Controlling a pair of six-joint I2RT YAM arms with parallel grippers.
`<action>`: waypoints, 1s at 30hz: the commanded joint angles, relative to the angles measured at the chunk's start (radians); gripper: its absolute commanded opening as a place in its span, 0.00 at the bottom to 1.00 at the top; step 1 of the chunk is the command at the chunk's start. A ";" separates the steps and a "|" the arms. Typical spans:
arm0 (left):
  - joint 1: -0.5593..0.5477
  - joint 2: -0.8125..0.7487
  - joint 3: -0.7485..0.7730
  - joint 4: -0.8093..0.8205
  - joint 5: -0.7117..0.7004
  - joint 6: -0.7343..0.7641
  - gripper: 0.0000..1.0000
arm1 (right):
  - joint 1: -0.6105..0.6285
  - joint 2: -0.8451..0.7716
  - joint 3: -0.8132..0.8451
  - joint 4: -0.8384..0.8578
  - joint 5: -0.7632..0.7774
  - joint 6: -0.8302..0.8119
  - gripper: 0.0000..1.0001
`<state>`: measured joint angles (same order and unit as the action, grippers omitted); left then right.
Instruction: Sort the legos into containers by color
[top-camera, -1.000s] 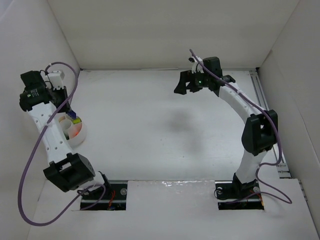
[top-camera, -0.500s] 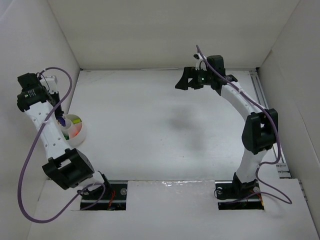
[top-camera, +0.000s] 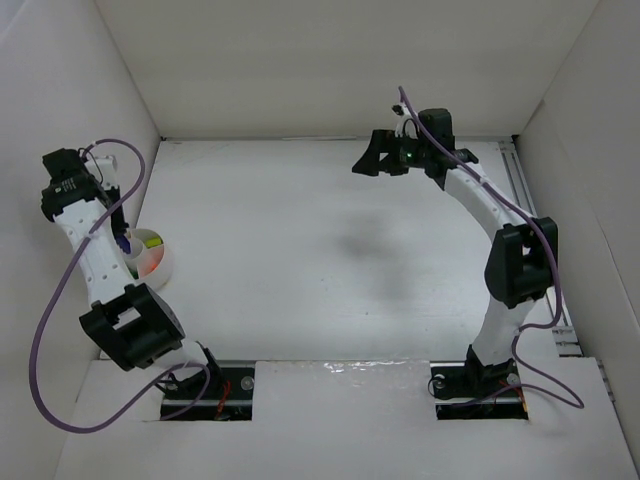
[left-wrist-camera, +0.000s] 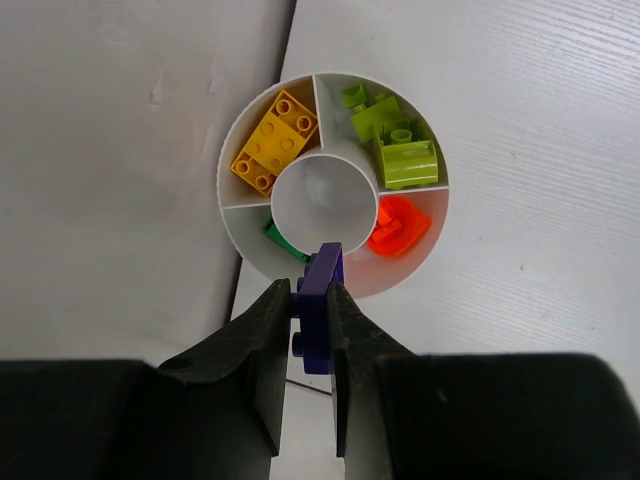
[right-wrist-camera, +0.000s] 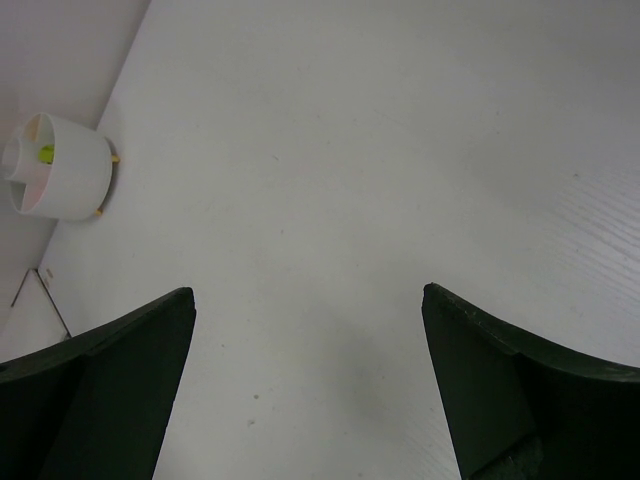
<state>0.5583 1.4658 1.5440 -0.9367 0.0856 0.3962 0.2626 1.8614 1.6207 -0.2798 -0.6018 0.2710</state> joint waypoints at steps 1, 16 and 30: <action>-0.006 0.016 -0.002 0.032 0.000 0.006 0.04 | -0.010 0.005 0.011 0.051 -0.021 0.014 0.99; -0.028 0.079 0.007 0.061 -0.038 -0.003 0.09 | -0.010 0.033 0.048 0.042 -0.021 0.014 0.99; -0.037 0.117 0.007 0.079 -0.103 -0.013 0.20 | -0.010 0.051 0.068 0.042 -0.012 0.014 0.99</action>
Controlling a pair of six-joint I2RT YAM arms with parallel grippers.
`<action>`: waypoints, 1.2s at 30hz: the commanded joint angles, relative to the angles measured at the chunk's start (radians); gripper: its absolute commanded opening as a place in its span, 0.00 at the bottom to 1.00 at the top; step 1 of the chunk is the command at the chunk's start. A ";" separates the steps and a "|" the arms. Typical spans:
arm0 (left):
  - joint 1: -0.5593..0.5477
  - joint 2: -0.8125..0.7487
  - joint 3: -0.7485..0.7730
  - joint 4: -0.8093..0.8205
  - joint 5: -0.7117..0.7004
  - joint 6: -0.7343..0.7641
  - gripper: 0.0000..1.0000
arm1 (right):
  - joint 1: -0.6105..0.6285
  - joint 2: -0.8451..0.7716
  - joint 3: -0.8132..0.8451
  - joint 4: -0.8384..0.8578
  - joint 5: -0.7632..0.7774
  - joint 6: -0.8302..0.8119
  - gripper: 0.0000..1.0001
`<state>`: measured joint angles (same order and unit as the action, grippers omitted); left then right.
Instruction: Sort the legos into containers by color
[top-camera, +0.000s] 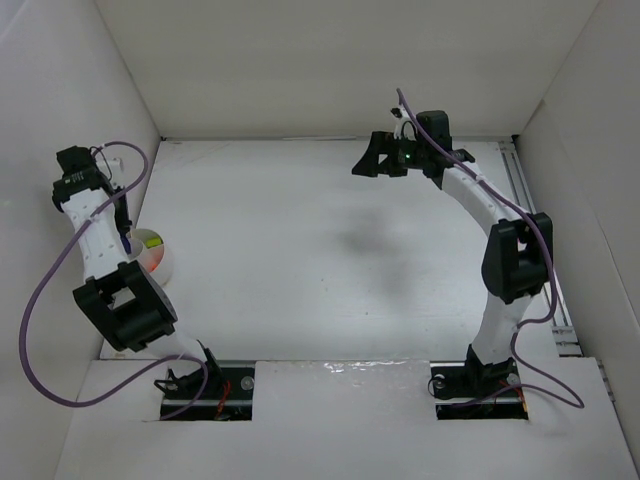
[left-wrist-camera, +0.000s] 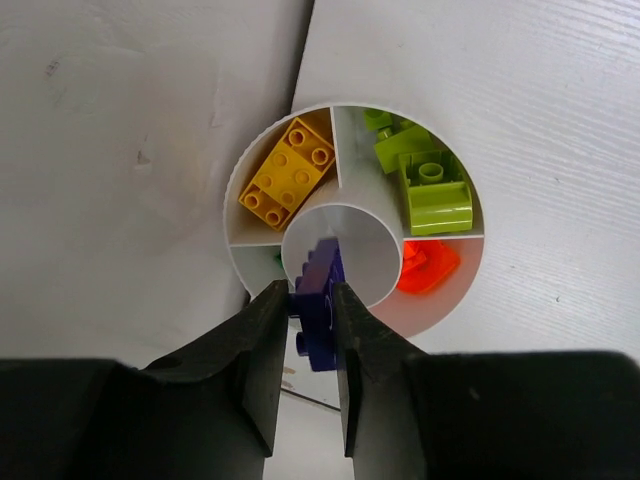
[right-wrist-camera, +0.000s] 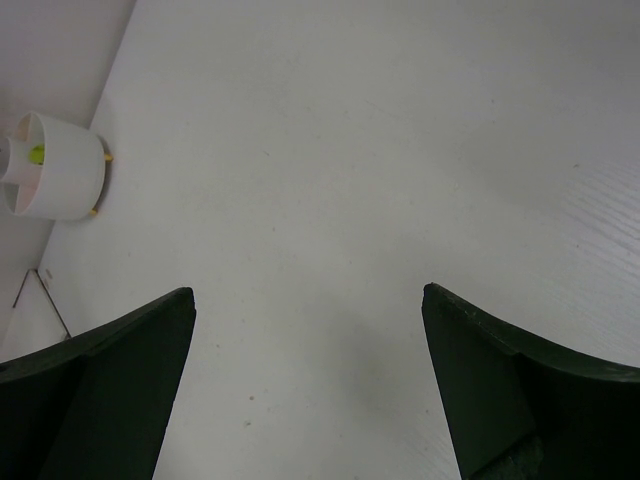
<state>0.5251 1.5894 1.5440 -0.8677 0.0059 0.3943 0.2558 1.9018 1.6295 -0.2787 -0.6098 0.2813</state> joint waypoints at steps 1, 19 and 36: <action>-0.004 0.003 0.007 0.010 -0.033 -0.011 0.22 | -0.003 0.011 0.059 0.041 -0.004 0.004 0.99; -0.080 0.020 0.302 -0.071 0.169 -0.002 0.52 | -0.024 -0.003 0.049 0.053 0.005 0.013 0.99; -0.565 0.286 0.372 0.202 0.431 -0.143 1.00 | -0.239 -0.236 -0.171 -0.141 0.114 -0.041 0.99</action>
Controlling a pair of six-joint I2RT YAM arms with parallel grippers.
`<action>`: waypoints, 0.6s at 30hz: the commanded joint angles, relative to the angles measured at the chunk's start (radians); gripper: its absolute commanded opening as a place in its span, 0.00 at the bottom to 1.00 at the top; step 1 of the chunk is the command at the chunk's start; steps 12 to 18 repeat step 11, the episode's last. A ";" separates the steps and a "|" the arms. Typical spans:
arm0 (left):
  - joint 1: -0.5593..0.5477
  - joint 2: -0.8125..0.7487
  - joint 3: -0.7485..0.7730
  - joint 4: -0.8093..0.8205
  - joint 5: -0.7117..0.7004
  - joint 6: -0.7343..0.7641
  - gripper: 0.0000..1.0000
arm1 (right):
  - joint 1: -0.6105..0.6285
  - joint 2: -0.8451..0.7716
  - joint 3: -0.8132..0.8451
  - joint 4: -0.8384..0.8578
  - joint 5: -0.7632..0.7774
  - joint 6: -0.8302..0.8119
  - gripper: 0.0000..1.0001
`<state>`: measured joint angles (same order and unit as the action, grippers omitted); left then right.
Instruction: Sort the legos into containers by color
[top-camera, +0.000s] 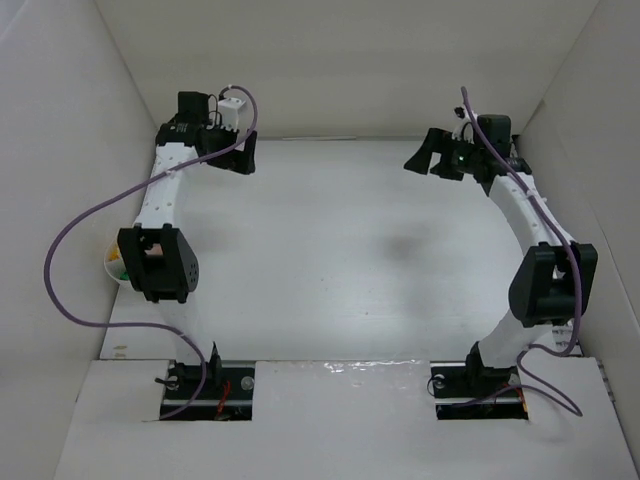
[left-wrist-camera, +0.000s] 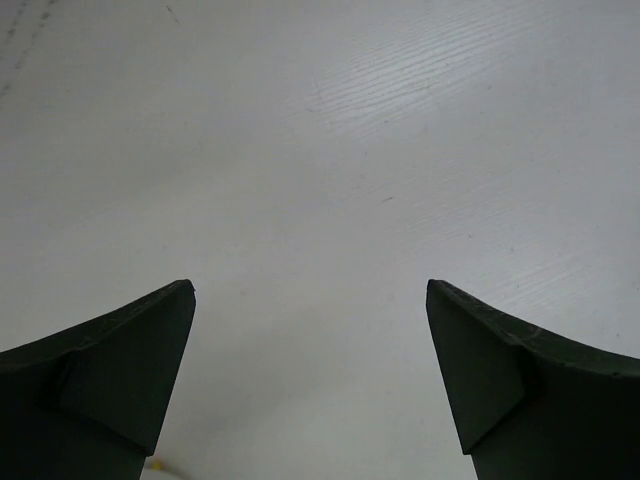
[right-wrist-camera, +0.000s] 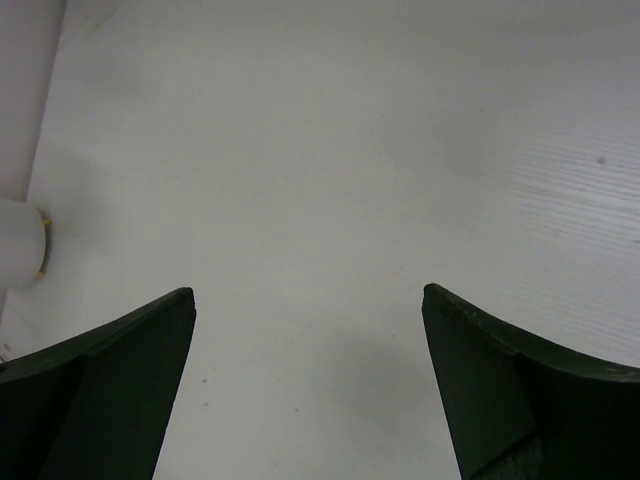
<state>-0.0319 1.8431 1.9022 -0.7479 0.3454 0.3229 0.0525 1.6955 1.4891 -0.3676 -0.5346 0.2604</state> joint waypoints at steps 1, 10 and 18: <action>-0.008 0.042 0.003 0.096 0.092 -0.071 1.00 | -0.071 -0.030 -0.044 -0.053 0.039 -0.020 0.99; -0.026 0.027 -0.241 0.277 0.109 -0.127 1.00 | -0.178 -0.060 -0.174 -0.053 0.039 -0.020 0.99; -0.026 0.015 -0.241 0.277 0.109 -0.116 1.00 | -0.178 -0.060 -0.187 -0.053 0.039 -0.020 0.99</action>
